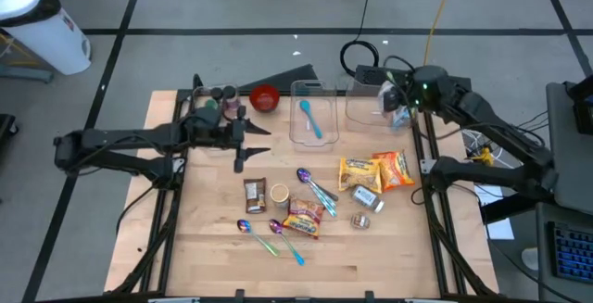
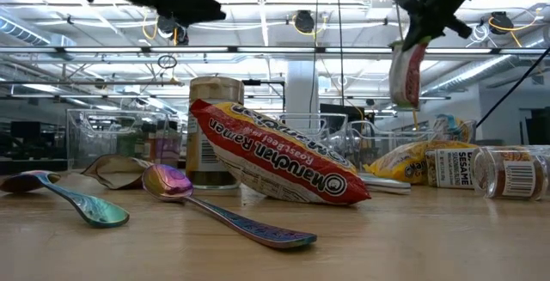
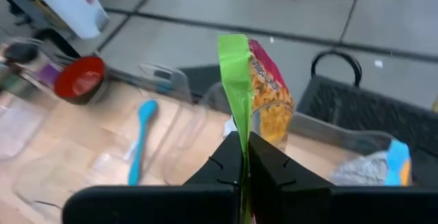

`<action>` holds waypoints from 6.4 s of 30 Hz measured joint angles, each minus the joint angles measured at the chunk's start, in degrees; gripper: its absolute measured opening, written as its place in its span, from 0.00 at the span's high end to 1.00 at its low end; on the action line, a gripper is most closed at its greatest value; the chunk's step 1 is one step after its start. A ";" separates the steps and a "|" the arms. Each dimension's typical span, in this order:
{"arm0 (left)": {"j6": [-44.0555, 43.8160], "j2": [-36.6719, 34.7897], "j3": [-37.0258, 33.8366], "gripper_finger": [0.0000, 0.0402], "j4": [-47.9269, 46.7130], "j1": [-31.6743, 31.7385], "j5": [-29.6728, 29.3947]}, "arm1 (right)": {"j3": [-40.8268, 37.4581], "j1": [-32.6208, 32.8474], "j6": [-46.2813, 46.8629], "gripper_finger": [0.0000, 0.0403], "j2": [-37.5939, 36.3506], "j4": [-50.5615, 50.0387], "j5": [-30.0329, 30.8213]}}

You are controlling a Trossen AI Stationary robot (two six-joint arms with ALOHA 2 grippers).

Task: Pick & Place Food Item
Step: Put the yellow and green noodle pack into the right transparent bin, then put the orange noodle pack into the right transparent bin

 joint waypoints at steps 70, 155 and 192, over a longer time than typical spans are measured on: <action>-4.45 0.06 -6.41 0.46 6.45 10.65 15.21 | -21.62 -19.08 -11.97 0.97 8.01 20.98 -8.87; -5.06 0.09 -6.41 0.46 9.08 10.65 9.52 | -17.53 -7.54 -22.75 0.82 3.13 27.48 -1.59; -9.37 0.09 -6.41 0.46 11.76 -2.94 9.03 | -28.57 26.77 -16.21 0.67 4.23 62.30 -27.43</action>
